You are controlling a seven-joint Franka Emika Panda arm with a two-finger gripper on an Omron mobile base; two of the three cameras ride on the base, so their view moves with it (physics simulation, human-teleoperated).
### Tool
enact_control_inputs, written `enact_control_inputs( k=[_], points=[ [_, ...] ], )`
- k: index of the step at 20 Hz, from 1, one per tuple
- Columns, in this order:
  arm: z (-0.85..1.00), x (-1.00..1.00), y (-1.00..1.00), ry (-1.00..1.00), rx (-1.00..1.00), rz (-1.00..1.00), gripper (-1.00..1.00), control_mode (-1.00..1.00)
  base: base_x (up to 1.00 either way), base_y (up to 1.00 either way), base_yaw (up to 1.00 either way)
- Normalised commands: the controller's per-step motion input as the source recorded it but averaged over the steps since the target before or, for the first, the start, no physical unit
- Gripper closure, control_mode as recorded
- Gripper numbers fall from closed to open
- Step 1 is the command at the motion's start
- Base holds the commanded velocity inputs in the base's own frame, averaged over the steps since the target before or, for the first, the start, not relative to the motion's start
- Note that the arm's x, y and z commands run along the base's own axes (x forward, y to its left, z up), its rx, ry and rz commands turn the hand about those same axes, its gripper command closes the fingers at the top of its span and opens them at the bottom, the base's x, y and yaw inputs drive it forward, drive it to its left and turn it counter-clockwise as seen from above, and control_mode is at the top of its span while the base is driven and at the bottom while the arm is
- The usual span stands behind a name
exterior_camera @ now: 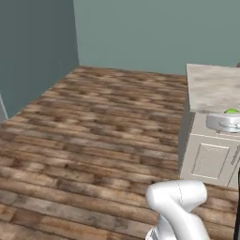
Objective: Retrieve the kiwi and tangerine from the fridge and place them into the bowl on the dining table.
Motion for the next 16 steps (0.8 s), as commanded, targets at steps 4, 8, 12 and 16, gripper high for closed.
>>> enact_control_inputs(
  k=[4, 8, 12, 16],
  points=[
    [0.0, 0.0, 0.0, 0.0, 0.0, 0.0, 1.0, 1.0, -0.08, -0.5, -0.43],
    [0.0, 0.0, 0.0, 0.0, 0.0, 0.0, 1.0, 1.0, -0.03, -0.4, -0.42],
    [0.0, 0.0, 0.0, 0.0, 0.0, 0.0, 1.0, 1.0, 0.0, -0.09, -0.36],
    [0.0, 0.0, 0.0, 0.0, 0.0, 0.0, 1.0, 1.0, 0.08, 0.03, -0.25]
  ],
)
